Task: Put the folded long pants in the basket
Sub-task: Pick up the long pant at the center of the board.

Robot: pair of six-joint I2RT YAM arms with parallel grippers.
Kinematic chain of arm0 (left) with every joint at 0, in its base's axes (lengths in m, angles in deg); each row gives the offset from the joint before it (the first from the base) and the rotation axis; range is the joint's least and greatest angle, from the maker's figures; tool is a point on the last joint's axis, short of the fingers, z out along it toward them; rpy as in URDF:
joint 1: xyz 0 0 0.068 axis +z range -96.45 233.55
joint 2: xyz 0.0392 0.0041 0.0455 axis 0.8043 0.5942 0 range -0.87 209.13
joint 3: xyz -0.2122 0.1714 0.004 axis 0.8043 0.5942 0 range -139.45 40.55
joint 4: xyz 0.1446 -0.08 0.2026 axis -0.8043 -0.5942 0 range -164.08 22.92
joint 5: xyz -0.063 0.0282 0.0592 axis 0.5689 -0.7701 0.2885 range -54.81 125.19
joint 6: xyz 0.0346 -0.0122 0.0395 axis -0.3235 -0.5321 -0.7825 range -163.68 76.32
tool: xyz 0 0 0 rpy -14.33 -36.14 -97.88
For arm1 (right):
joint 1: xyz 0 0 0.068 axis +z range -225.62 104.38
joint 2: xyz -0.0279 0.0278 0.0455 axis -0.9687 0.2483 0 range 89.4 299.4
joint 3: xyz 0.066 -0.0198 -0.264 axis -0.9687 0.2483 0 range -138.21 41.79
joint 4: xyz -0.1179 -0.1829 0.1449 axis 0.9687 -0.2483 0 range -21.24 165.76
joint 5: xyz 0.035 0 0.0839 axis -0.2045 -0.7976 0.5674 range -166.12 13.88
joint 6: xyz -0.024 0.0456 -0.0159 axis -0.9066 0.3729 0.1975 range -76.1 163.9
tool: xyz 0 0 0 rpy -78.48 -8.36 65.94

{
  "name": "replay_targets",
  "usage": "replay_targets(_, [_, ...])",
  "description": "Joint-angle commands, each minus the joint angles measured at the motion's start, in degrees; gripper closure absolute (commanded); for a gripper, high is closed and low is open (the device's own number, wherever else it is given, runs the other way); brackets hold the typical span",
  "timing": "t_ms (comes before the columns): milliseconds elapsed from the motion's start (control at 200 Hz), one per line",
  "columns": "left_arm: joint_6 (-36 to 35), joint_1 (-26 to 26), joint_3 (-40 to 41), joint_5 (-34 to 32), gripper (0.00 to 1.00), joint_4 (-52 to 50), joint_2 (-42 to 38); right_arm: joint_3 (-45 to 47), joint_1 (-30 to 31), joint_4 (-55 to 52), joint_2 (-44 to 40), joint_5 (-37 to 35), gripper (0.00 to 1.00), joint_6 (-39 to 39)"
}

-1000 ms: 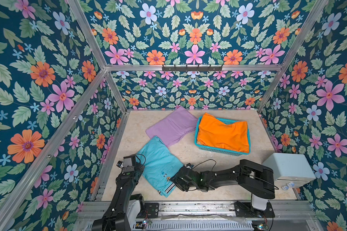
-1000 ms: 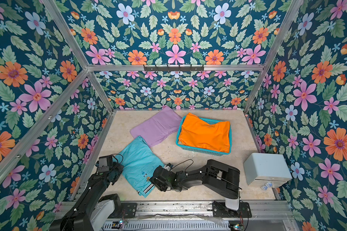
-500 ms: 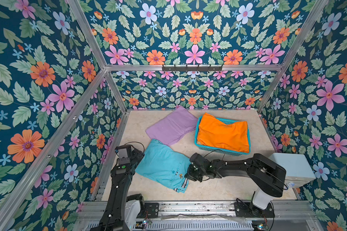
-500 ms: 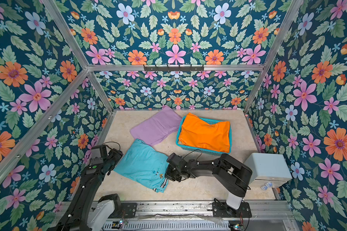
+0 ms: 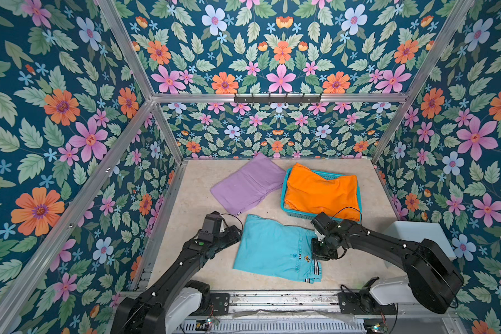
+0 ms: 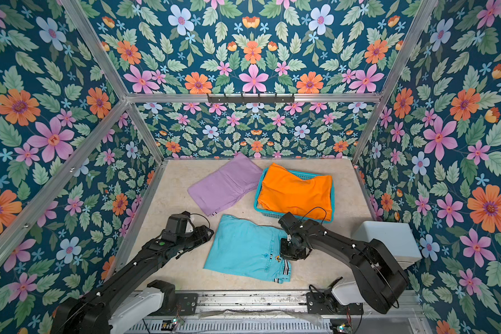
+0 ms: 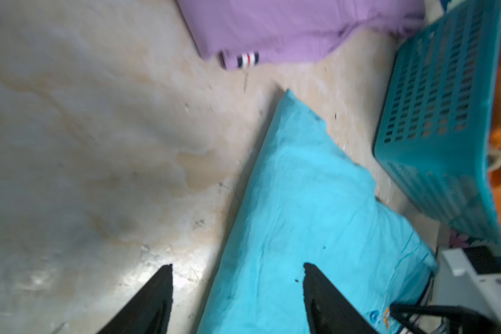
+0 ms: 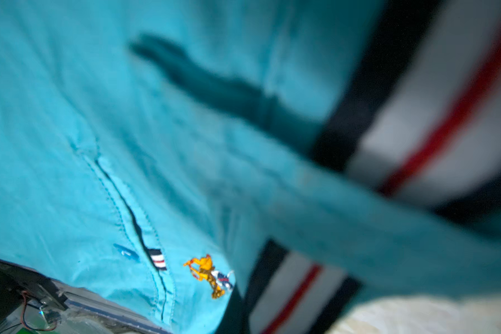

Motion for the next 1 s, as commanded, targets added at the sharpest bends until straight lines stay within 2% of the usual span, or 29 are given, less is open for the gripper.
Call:
replay_targets(0, [0.16, -2.84, 1.65, -4.74, 0.28, 2.0, -0.53, -0.1, -0.42, -5.45, 0.06, -0.51, 1.0, -3.25])
replay_targets(120, [1.93, -3.9, 7.65, 0.77, 0.32, 10.04, -1.45, -0.2, -0.42, -5.15, 0.91, -0.37, 1.0, -3.64])
replay_targets(235, [2.62, -5.66, 10.56, 0.25, 0.36, 14.19, -0.17, -0.05, -0.42, -4.85, 0.59, -0.15, 1.0, -3.64])
replay_targets(355, [2.06, -5.97, 11.34, 3.19, 0.38, 19.45, 3.82, 0.06, -0.42, -4.76, 0.66, -0.15, 1.0, -3.54])
replay_targets(555, [0.15, -5.99, 11.76, 2.26, 0.57, 22.65, 9.2, 0.4, -0.41, -3.77, 0.35, 1.21, 1.0, -3.0])
replay_targets(640, [-0.41, -5.99, 11.89, 1.74, 0.69, 23.0, 9.27, 0.5, -0.41, -3.48, 0.32, 1.32, 1.0, -2.73])
replay_targets(895, [1.01, -6.03, 12.69, 7.75, 0.82, 28.32, 8.15, 0.51, -0.64, -2.85, -0.32, 1.08, 1.0, -2.24])
replay_targets(995, [1.01, -5.99, 12.4, 6.88, 0.99, 26.82, 6.71, -0.06, -0.89, -3.52, -0.62, 0.8, 1.0, -2.29])
